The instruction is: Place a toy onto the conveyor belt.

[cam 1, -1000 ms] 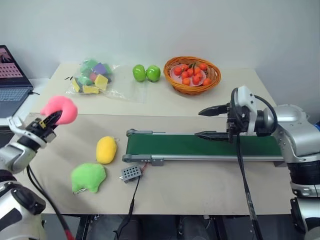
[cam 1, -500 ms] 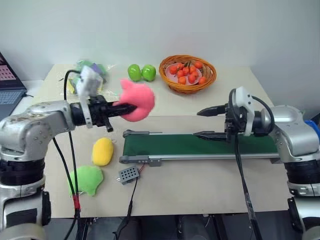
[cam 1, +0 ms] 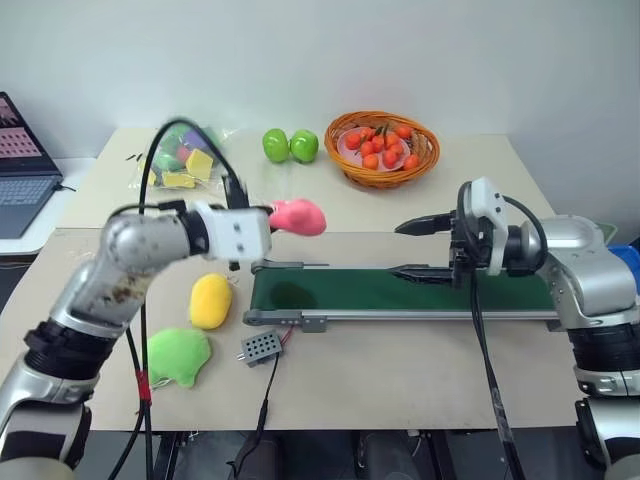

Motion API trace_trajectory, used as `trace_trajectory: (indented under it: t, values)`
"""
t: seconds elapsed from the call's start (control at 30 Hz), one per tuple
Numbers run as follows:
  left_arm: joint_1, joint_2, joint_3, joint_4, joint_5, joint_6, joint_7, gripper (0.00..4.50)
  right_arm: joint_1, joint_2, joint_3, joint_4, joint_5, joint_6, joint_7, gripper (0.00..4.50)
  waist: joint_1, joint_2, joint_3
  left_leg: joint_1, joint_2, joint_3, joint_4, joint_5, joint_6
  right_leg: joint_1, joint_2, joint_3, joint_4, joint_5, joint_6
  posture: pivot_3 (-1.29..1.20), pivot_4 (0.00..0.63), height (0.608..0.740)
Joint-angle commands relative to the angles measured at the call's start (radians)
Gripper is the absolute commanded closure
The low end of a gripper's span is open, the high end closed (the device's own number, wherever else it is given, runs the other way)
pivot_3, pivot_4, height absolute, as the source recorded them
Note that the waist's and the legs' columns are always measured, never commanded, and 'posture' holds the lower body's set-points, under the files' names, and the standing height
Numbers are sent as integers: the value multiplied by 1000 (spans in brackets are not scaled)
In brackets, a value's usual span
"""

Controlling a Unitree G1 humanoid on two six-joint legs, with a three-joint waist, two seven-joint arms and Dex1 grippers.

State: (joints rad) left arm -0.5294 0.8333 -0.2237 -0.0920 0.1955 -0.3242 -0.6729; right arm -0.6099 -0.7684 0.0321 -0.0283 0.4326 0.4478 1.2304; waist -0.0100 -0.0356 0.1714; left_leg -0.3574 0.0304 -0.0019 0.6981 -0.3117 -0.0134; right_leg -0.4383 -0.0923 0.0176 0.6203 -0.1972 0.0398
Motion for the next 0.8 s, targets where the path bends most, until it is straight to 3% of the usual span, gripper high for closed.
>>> trace_trajectory:
  t: [0.03,0.2,0.37,0.8]
  values:
    - [65,-12,24,70,160,-255,187,4201,-11,-2,-22,-20,2,-23,-7,0,0,0,0,0,0,0,0,0,0,0,0,0,0,0,0,0,150,738]
    - [123,-19,42,153,390,-470,435,4201,4,-8,-31,-32,7,-20,-10,0,1,0,0,0,0,0,0,-1,1,0,0,-1,3,0,0,0,150,738]
    - [130,-34,17,257,529,-525,582,4201,12,-15,-38,-45,13,-14,-15,0,5,0,0,0,0,1,1,-1,1,0,0,-1,4,0,0,0,150,738]
    - [-30,-120,-109,478,657,-585,691,4201,19,-27,-49,-60,16,-6,-26,0,13,1,0,0,0,1,1,-1,1,1,0,-2,5,0,0,0,150,738]
